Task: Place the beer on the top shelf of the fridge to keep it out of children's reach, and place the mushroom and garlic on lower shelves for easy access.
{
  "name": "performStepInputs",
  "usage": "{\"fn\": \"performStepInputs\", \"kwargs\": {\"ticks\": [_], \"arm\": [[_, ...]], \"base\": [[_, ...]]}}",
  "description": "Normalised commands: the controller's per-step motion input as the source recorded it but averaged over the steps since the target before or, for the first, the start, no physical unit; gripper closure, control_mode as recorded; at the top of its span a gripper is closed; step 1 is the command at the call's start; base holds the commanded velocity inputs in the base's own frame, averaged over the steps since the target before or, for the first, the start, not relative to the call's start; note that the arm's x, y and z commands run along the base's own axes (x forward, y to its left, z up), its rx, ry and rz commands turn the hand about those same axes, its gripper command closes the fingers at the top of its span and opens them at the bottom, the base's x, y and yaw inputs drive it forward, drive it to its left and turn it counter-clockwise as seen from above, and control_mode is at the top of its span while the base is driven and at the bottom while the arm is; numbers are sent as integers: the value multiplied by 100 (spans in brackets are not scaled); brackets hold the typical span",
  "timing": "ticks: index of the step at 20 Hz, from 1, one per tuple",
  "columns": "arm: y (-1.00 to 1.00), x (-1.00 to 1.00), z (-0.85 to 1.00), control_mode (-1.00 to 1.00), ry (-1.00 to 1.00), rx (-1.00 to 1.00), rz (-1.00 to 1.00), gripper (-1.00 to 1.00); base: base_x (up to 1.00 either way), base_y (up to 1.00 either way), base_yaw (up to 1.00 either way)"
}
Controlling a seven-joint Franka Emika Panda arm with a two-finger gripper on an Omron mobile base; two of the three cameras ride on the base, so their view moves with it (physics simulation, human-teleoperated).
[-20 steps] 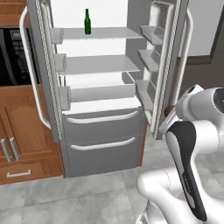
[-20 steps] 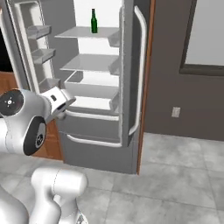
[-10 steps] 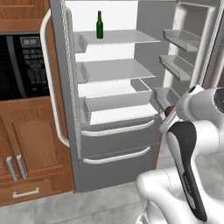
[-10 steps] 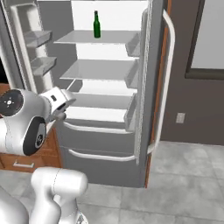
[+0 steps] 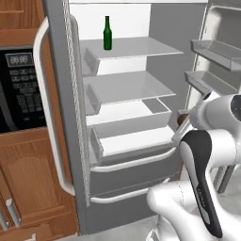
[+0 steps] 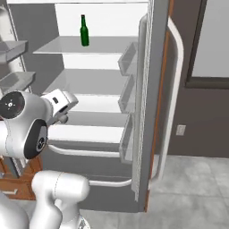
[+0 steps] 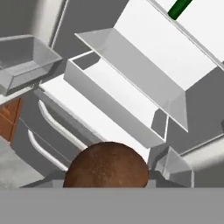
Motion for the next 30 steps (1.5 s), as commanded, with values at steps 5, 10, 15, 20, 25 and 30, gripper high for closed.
{"fn": "performStepInputs", "kwargs": {"ticks": [5, 10, 15, 20, 25, 30], "arm": [[0, 0, 0, 100, 0, 0, 0, 100], [0, 0, 0, 100, 0, 0, 0, 100], [0, 0, 0, 100, 0, 0, 0, 100], [0, 0, 0, 100, 0, 0, 0, 100], [0, 0, 0, 100, 0, 0, 0, 100], [0, 0, 0, 100, 0, 0, 0, 100]], "base": [[65, 0, -3], [45, 0, 0], [41, -10, 3], [43, -16, 10], [36, -25, 11], [32, -27, 11]]}}
